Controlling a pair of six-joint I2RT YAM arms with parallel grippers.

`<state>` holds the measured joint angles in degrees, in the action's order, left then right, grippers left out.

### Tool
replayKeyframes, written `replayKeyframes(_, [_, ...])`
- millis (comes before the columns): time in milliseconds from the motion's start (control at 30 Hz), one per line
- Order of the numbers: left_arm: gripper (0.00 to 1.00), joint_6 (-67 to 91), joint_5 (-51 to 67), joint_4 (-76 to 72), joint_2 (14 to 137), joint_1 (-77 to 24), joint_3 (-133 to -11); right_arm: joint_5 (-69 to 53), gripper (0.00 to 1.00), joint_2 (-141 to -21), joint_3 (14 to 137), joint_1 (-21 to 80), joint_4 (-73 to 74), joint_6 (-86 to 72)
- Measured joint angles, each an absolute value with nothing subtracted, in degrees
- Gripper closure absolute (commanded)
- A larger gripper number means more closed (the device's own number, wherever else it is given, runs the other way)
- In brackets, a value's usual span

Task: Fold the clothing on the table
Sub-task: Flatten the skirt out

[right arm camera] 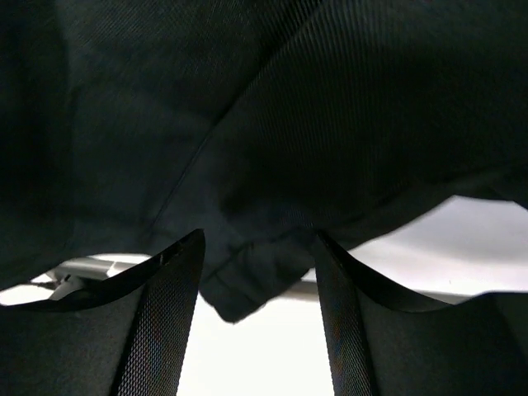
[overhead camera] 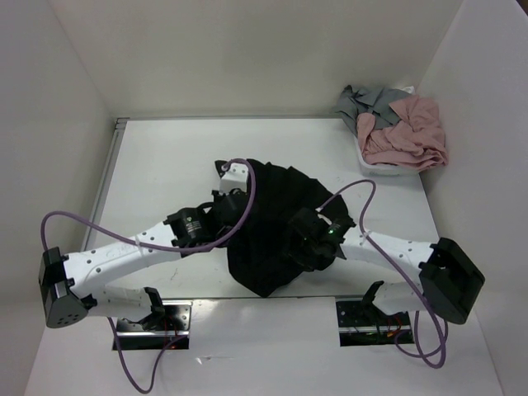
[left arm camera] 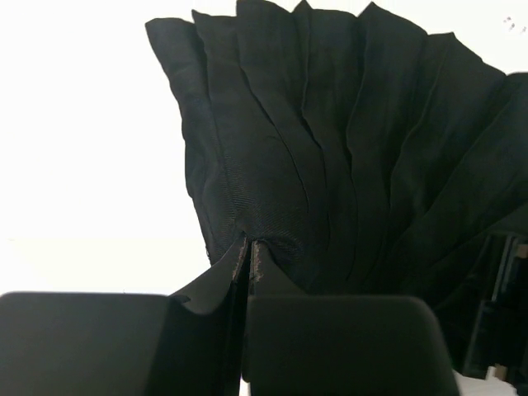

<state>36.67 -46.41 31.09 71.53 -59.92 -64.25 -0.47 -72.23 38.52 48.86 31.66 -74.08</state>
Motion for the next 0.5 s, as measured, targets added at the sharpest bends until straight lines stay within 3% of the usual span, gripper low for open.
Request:
replayKeyframes(267, [1.0, 39.59, -46.92, 31.79, 69.67, -54.59, -64.25, -1.43, 0.39, -77.08, 38.65, 48.86, 28.51, -72.12])
replayKeyframes(500, [1.0, 40.97, -46.78, 27.75, 66.48, -42.57, -65.49, -2.35, 0.39, -77.06, 43.07, 48.86, 28.64, -66.59])
